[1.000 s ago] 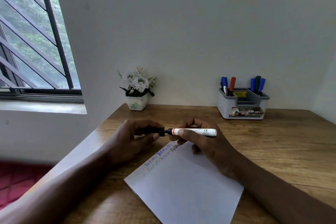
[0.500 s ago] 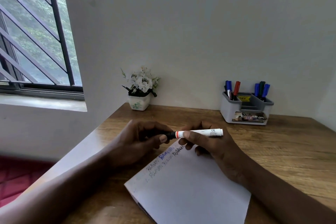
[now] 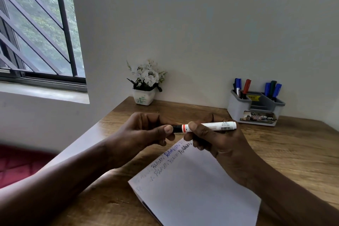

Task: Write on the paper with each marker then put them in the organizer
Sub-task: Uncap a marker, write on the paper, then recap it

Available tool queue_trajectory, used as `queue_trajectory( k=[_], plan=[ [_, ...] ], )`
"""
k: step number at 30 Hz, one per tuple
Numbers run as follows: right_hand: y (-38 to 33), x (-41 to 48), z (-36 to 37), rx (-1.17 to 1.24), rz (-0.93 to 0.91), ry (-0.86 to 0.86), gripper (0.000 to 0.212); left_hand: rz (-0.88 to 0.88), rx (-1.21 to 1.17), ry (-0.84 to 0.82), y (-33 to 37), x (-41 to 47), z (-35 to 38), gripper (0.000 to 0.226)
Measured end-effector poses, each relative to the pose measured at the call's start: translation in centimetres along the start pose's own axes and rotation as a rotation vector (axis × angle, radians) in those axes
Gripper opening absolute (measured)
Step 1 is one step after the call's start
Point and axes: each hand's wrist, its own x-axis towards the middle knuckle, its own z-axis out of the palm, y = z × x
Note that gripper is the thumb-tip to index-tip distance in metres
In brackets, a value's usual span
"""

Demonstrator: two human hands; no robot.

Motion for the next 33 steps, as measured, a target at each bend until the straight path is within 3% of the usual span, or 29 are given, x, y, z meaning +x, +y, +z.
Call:
queue_trajectory(
  k=[6,9,12,16,20,23,25,28,33],
  plan=[
    [0.1,0.1,0.0,0.063,0.065,0.016,0.011,-0.033,0.025,0.003,0.2,0.3,1.1,0.027],
    [-0.2,0.2,-0.4,0.048,0.144,0.043,0.025,-0.016,0.189,-0.002,0.4,0.8,1.7,0.022],
    [-0.8,0.0,-1.1,0.023,0.108,0.045,0.034,0.067,0.516,0.037,0.2,1.1,1.6,0.022],
    [-1.8,0.3,-3.1,0.005,-0.013,0.198,0.039,0.049,1.009,0.085,-0.6,1.2,-0.4,0.063],
    [-1.6,1.0,-5.5,-0.066,-0.068,0.252,0.038,-0.068,1.107,0.032,-1.3,1.8,-1.6,0.088],
    [-1.7,1.2,-6.8,-0.09,-0.048,0.275,0.052,-0.164,1.158,-0.058,-1.7,2.1,-1.5,0.098],
    [-1.9,1.7,-7.9,-0.113,-0.055,0.352,0.048,-0.193,1.194,-0.112,-1.9,2.2,-1.3,0.108],
    [-2.3,2.7,-10.1,-0.261,-0.181,0.591,0.022,-0.178,1.193,-0.108,-2.1,2.2,-1.4,0.119],
    [-5.1,5.3,-15.4,-0.553,-0.363,0.915,0.021,-0.191,1.197,-0.121,-2.0,2.5,-1.5,0.118]
  ],
)
